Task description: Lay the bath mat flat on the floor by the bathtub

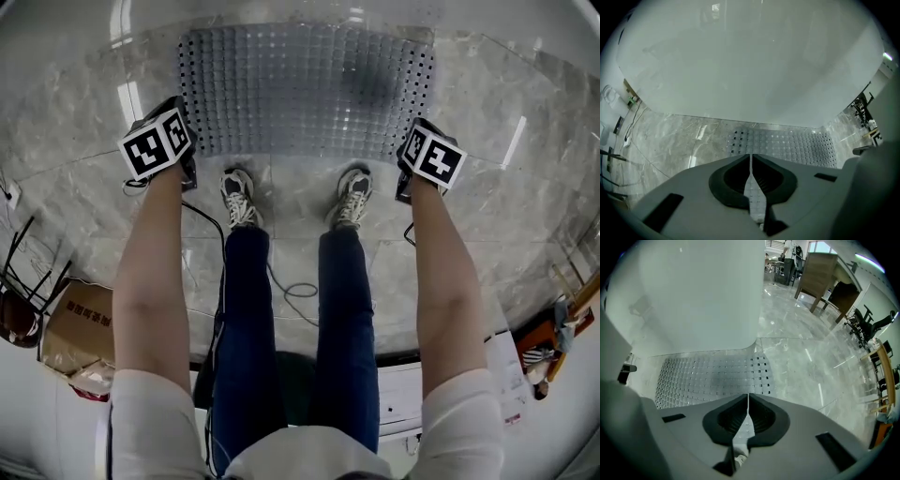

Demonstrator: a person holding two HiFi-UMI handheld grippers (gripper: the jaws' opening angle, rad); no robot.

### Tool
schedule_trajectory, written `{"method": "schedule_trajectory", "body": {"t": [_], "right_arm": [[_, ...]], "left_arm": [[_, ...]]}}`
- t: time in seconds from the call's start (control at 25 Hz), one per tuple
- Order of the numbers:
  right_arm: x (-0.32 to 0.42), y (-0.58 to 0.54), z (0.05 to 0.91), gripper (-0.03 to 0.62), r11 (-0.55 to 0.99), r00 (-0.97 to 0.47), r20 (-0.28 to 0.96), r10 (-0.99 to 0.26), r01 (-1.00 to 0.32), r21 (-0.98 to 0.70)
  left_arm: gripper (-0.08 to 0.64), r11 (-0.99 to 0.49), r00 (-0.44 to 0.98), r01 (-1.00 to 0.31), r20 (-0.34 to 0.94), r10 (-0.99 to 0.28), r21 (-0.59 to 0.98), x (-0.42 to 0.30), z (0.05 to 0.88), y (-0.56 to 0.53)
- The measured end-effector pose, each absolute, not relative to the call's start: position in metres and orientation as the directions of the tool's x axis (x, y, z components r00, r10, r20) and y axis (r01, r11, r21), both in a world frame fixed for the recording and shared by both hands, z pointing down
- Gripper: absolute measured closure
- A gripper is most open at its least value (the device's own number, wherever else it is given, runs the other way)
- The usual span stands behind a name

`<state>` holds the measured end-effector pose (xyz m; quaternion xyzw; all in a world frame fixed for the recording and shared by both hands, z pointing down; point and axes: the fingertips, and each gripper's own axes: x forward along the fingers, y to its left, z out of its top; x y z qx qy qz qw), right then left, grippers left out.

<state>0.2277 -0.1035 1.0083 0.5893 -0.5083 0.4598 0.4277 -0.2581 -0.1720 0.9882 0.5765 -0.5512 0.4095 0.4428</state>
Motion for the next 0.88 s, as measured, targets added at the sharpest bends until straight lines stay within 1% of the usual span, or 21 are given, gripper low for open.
{"method": "schedule_trajectory", "body": {"t": [0.12,0.28,0.44,0.68,0.88], "right_arm": [[0.222,-0.107,0.981,0.555,-0.120,0.062,0.970,-0.236,-0.992,0.034],[0.212,-0.114,0.944,0.557,-0.162,0.043,0.967,-0.251,-0.987,0.002],[0.193,-0.119,0.900,0.555,-0.128,0.015,0.964,-0.265,-0.992,-0.020],[0.185,-0.131,0.832,0.555,-0.160,-0.009,0.948,-0.317,-0.985,-0.062],[0.181,-0.122,0.784,0.555,-0.149,-0.014,0.947,-0.320,-0.987,-0.065]], "left_arm": [[0.515,-0.013,0.064,-0.998,0.963,-0.263,0.063,-0.249,0.966,-0.163],[0.515,-0.036,0.101,-0.995,0.959,-0.263,0.095,-0.231,0.932,-0.158],[0.515,-0.039,0.130,-0.991,0.956,-0.264,0.124,-0.219,0.894,-0.150],[0.515,-0.079,0.167,-0.985,0.949,-0.266,0.152,-0.201,0.835,-0.141],[0.515,-0.109,0.191,-0.980,0.948,-0.255,0.168,-0.191,0.791,-0.122]]}}
